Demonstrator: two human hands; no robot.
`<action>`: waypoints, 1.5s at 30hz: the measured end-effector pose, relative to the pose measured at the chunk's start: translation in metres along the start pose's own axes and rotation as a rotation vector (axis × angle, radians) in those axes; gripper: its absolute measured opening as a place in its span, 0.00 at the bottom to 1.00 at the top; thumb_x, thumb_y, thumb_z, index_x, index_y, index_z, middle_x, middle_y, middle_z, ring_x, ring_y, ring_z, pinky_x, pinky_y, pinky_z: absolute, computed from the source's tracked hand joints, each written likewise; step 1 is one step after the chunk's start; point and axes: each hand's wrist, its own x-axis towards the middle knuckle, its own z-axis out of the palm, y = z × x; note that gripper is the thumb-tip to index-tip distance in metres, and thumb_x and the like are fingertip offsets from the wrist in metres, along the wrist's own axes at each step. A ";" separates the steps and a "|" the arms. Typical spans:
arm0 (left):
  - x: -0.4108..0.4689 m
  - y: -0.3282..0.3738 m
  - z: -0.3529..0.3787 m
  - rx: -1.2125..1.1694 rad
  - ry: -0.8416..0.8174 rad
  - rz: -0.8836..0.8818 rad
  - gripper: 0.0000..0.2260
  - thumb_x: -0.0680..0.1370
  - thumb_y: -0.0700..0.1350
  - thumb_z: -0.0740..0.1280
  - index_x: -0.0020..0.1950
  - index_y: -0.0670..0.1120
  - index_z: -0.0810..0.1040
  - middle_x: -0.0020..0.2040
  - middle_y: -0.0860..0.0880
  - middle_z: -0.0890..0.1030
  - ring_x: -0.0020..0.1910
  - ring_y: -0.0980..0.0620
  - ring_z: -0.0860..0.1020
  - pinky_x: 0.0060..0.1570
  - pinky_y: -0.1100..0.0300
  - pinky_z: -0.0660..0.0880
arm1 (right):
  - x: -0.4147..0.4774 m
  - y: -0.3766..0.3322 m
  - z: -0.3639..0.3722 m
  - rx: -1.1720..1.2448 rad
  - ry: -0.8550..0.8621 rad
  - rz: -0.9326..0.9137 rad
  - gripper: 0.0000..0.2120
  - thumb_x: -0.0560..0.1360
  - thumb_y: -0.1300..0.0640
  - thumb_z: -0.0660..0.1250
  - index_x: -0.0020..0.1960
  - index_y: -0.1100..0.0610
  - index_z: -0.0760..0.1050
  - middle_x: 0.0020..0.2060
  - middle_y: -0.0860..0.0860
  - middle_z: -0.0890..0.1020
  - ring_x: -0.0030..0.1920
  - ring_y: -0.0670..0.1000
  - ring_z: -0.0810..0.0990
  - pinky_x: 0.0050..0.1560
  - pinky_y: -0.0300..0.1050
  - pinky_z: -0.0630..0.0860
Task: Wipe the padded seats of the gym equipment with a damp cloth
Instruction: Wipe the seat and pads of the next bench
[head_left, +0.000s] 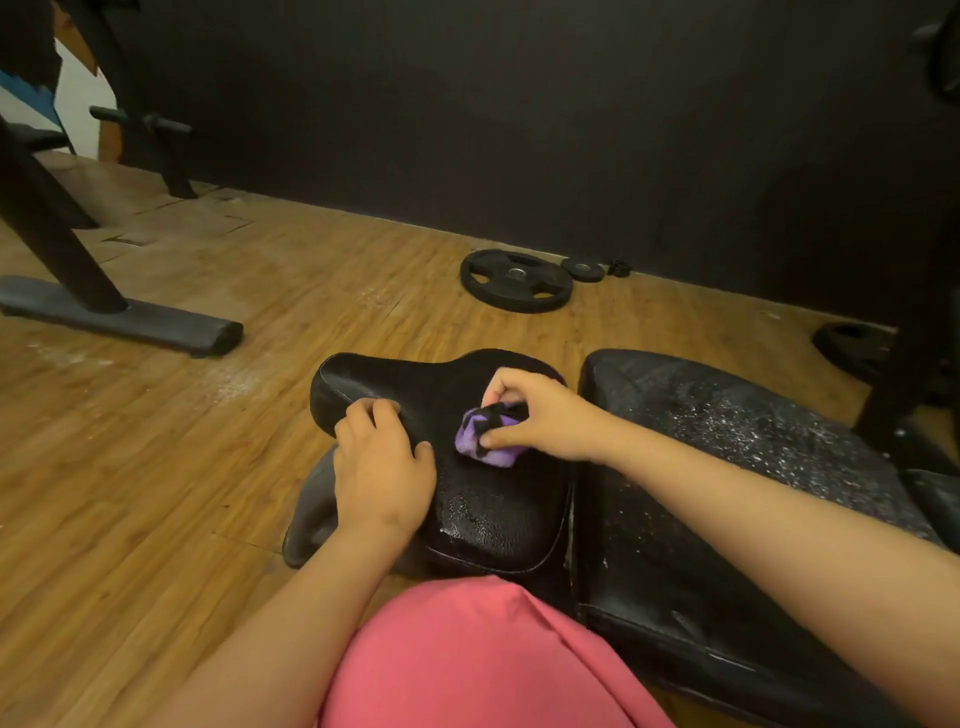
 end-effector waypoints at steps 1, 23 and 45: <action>-0.001 0.002 0.001 0.002 0.011 0.020 0.19 0.76 0.43 0.67 0.65 0.40 0.69 0.65 0.41 0.68 0.64 0.40 0.65 0.62 0.50 0.64 | -0.006 0.002 -0.006 0.027 -0.039 0.013 0.13 0.69 0.59 0.75 0.49 0.56 0.74 0.46 0.50 0.83 0.48 0.44 0.81 0.50 0.35 0.75; 0.084 0.038 0.037 -0.043 0.046 0.261 0.10 0.77 0.40 0.62 0.58 0.42 0.75 0.54 0.42 0.78 0.58 0.41 0.71 0.60 0.48 0.62 | 0.069 0.013 -0.032 -0.167 0.394 0.209 0.12 0.69 0.57 0.74 0.49 0.58 0.74 0.44 0.51 0.80 0.44 0.49 0.78 0.42 0.44 0.75; -0.069 0.112 0.031 -0.216 -0.690 0.609 0.24 0.75 0.60 0.64 0.66 0.50 0.69 0.63 0.56 0.69 0.64 0.59 0.66 0.64 0.62 0.65 | -0.290 0.019 -0.018 0.302 0.981 0.389 0.15 0.69 0.69 0.73 0.47 0.52 0.77 0.43 0.46 0.82 0.46 0.41 0.81 0.49 0.29 0.73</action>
